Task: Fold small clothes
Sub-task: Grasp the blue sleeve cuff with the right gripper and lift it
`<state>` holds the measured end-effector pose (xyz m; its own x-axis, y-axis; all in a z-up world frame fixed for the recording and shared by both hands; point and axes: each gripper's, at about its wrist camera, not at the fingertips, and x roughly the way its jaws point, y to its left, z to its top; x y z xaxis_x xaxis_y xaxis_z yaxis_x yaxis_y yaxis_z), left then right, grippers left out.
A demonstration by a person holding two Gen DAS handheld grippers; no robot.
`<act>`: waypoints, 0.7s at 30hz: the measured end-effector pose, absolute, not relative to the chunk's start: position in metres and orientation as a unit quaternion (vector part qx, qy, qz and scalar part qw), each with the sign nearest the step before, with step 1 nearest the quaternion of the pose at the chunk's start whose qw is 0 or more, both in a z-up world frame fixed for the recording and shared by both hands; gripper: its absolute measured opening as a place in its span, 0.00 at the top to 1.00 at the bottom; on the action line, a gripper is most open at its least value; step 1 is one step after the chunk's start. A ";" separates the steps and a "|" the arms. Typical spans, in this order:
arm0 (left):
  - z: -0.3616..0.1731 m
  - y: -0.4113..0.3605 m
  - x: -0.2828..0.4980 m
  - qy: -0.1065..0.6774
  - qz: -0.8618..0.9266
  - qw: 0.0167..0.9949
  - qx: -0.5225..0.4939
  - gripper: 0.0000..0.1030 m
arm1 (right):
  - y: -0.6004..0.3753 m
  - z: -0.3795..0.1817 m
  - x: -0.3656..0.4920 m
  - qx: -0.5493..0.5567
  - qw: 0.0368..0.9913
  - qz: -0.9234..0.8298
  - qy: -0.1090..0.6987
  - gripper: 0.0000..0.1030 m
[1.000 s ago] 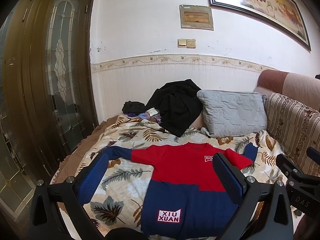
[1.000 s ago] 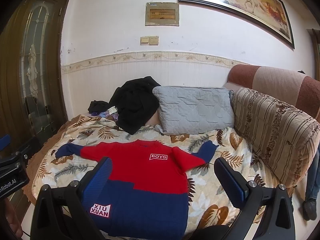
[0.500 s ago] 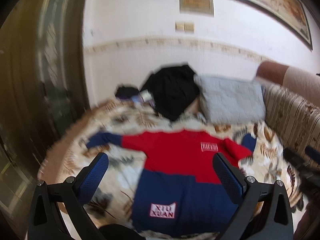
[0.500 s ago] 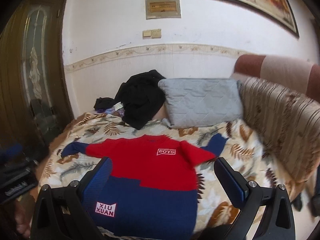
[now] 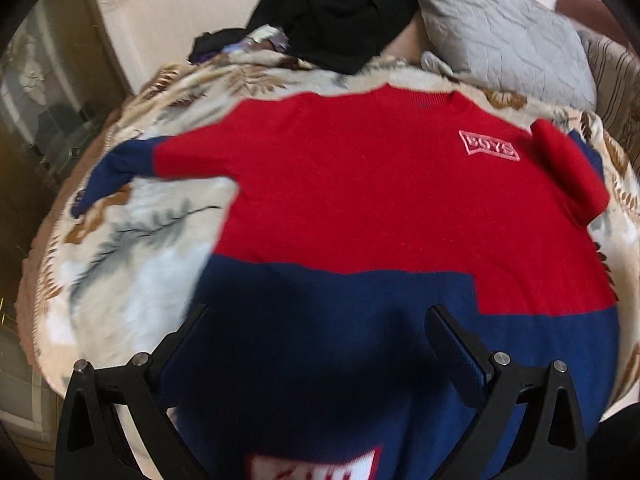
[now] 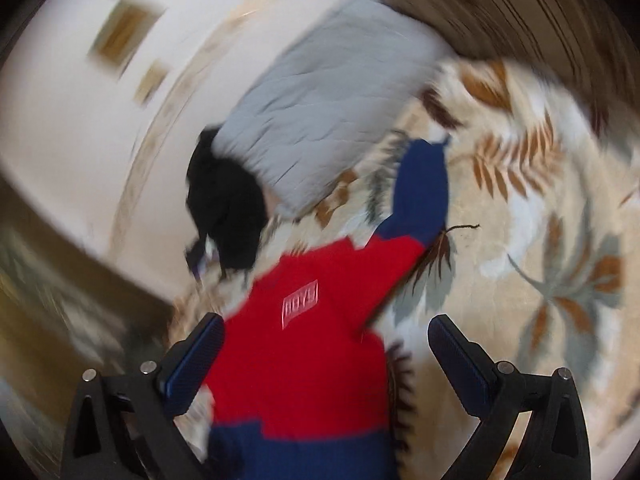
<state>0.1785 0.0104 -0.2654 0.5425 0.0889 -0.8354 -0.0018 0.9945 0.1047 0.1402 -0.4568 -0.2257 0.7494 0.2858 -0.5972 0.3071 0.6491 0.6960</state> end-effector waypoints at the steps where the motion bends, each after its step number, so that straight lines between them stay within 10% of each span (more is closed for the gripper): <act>1: -0.270 0.008 0.181 0.477 0.021 0.878 0.045 0.00 | -0.463 -0.238 0.149 0.439 0.825 -0.011 0.356 0.00; 13: -0.297 0.004 0.183 0.479 0.004 0.877 0.024 0.00 | -0.504 -0.329 0.258 0.522 0.767 -0.086 0.364 0.18; 16: -0.298 0.005 0.177 0.466 0.005 0.884 0.027 0.00 | -0.501 -0.327 0.289 0.505 0.785 -0.080 0.349 0.34; 18: -0.299 0.006 0.181 0.466 0.003 0.884 0.026 0.00 | -0.495 -0.334 0.311 0.508 0.784 -0.051 0.353 0.72; 21: -0.302 0.007 0.187 0.467 -0.001 0.884 0.030 0.00 | -0.488 -0.338 0.327 0.497 0.790 -0.047 0.356 0.85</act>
